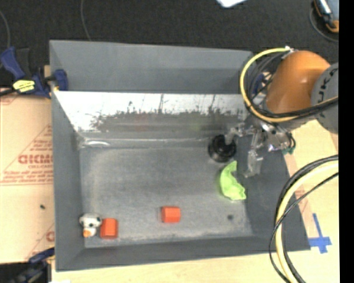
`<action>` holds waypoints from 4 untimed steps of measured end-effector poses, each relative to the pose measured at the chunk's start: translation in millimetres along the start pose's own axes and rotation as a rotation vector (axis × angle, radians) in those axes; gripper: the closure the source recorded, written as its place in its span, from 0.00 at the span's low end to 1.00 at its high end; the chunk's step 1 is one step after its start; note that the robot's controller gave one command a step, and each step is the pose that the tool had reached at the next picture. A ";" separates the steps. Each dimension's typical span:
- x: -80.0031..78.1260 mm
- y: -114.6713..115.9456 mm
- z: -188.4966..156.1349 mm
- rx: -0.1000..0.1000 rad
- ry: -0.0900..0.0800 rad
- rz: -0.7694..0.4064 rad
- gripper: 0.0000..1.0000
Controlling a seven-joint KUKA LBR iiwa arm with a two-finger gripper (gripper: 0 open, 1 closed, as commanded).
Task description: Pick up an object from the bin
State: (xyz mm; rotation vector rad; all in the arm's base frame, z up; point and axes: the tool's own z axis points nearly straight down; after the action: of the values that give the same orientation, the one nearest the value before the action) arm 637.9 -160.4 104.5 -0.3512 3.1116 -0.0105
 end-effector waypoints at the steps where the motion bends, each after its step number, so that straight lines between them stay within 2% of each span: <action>1: -9.8 4.5 17.2 -0.009 -0.002 0.369 1.00; 3: -9.6 4.5 18.6 -0.010 0.010 0.598 1.00; 4: -9.0 5.4 17.1 -0.010 0.011 0.665 1.00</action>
Offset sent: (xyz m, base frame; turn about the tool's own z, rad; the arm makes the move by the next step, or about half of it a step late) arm 0.0000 0.0000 0.0000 0.0000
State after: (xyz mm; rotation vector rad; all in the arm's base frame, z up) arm 645.7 -153.1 87.5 0.6853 3.0659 0.0087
